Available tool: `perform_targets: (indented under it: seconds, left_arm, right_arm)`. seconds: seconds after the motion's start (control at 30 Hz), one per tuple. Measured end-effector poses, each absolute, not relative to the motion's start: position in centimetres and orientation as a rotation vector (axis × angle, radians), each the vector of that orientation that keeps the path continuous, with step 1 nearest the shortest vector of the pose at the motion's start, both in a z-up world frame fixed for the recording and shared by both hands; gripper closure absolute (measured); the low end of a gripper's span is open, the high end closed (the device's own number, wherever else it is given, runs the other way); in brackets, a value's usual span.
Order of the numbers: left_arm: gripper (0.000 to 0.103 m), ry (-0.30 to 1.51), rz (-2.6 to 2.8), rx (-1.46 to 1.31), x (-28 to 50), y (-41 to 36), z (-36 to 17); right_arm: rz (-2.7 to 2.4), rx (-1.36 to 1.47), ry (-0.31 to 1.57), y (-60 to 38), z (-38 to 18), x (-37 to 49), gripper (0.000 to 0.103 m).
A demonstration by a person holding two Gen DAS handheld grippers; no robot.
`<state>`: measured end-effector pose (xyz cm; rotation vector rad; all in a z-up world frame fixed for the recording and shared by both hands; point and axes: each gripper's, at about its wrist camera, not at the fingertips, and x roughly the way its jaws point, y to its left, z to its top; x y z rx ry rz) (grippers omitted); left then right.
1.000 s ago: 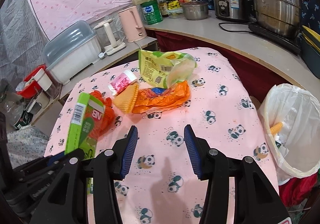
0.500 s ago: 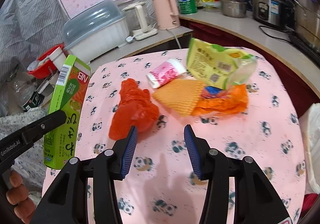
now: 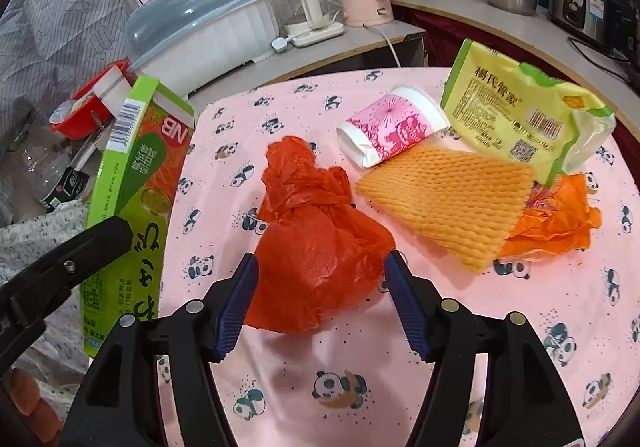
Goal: Collect trash
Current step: 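Grasp the red plastic bag with the right gripper while the left lifts the green box, then carry the red bag with the right gripper while the left carries the box, releasing both into the bin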
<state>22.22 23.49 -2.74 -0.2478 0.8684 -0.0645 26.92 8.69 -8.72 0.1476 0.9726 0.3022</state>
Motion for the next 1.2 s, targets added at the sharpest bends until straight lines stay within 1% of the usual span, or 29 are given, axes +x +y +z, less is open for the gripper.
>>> perform_targets:
  seconds: [0.03,0.07,0.17,0.27,0.43,0.73,0.97,1.2]
  left_arm:
    - [0.083,0.872,-0.066,-0.247,22.3,23.4,-2.9]
    - [0.083,0.875,-0.066,-0.245,22.4,23.3,-3.0]
    - [0.083,0.879,-0.071,-0.238,22.5,22.9,-3.1]
    - [0.083,0.875,-0.081,-0.233,22.4,22.4,-2.8]
    - [0.083,0.855,-0.1,-0.223,22.1,21.3,-1.6]
    - [0.083,0.786,-0.167,-0.193,21.0,17.3,2.3]
    - [0.083,0.741,-0.253,-0.151,20.4,11.9,5.0]
    - [0.083,0.719,-0.35,-0.102,19.6,5.6,6.6]
  right_arm:
    - [0.31,0.153,0.984,8.8,-9.1,27.1,0.044]
    - [0.322,0.16,0.992,8.8,-9.3,27.3,0.064]
    - [0.335,0.165,0.993,8.8,-9.4,27.4,0.073]
    - [0.335,0.16,0.963,8.6,-8.4,27.0,0.078]
    - [0.324,0.169,0.893,7.2,-5.7,26.0,0.081]
    - [0.256,0.213,0.736,2.3,0.3,23.4,0.082]
    - [0.163,0.246,0.643,-3.6,3.7,20.9,0.082]
    - [0.048,0.291,0.595,-10.6,5.1,18.3,0.082]
